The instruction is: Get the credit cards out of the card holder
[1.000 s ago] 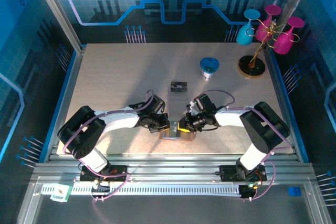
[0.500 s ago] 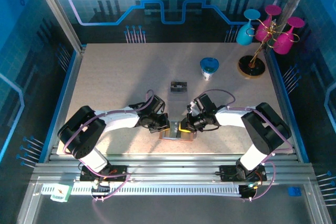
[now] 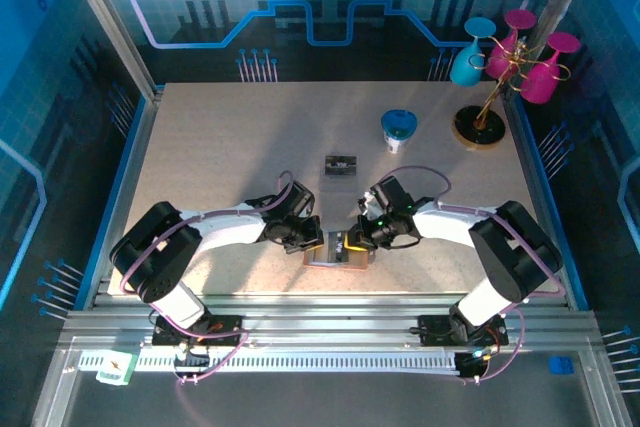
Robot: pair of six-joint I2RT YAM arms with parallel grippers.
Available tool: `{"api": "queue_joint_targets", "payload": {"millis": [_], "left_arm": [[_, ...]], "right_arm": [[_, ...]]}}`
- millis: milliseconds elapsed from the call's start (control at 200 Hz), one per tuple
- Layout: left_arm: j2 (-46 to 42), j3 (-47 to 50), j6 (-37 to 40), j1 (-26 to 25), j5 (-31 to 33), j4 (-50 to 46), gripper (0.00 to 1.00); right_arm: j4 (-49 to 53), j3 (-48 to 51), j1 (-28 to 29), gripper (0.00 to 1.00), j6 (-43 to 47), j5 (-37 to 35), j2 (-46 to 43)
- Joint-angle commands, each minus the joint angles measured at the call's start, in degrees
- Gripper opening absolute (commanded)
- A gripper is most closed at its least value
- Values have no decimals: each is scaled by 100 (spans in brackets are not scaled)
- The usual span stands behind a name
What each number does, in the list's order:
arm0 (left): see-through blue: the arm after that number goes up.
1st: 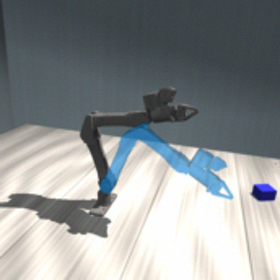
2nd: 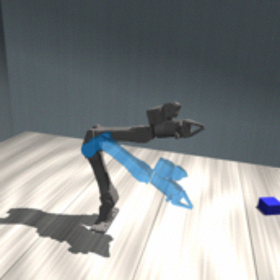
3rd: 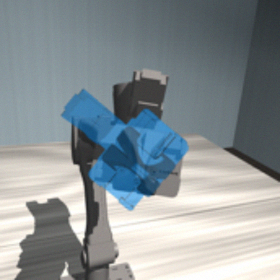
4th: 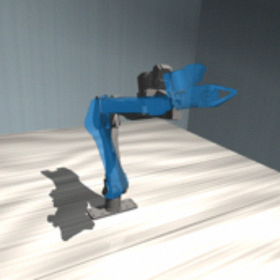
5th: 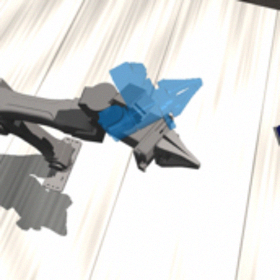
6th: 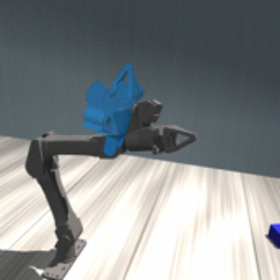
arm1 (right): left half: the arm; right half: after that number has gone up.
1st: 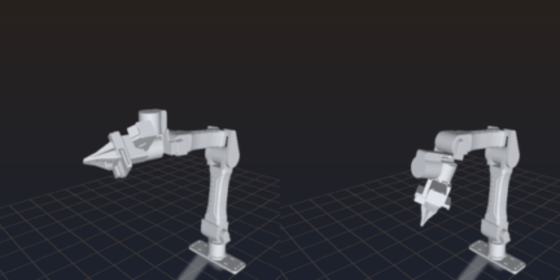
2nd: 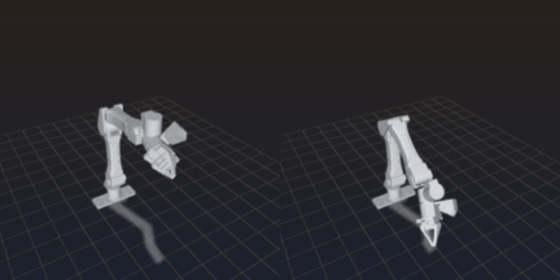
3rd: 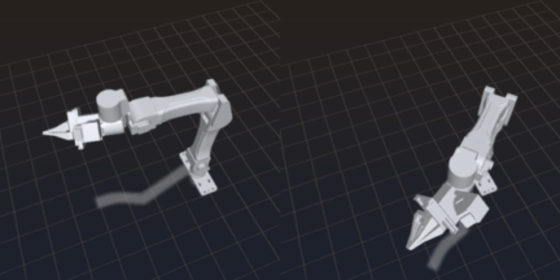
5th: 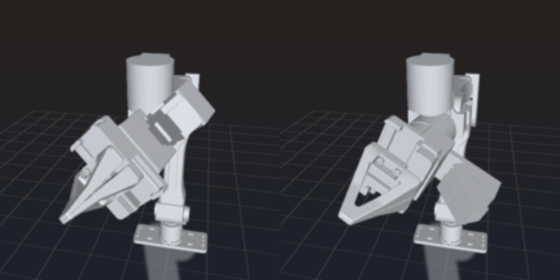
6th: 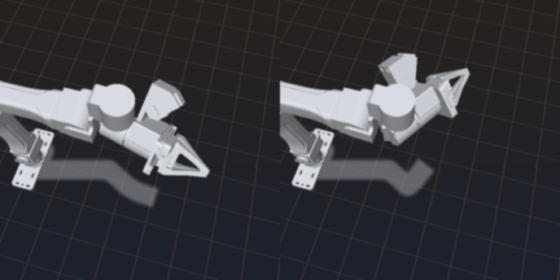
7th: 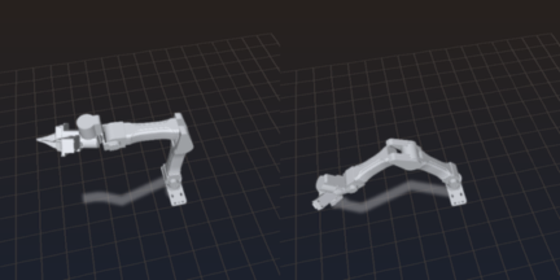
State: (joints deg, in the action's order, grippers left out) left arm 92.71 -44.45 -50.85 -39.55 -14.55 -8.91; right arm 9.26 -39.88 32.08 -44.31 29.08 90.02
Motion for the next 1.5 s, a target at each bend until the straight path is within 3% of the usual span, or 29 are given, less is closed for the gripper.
{"api": "queue_joint_targets", "payload": {"millis": [0,745,1226,1491], "left_arm": [[48,74,22,5,198,-431,2],[-281,105,58,9,319,-656,4],[-605,-108,127,68,466,-718,16],[-1083,59,168,219,583,-792,18]], "right_arm": [[595,-107,-70,6,190,-265,-163],[1613,-771,-61,1,791,-616,-669],[3149,-2307,-61,0,2767,-1325,-192],[3799,-3150,-59,0,4358,-2463,345]]}}
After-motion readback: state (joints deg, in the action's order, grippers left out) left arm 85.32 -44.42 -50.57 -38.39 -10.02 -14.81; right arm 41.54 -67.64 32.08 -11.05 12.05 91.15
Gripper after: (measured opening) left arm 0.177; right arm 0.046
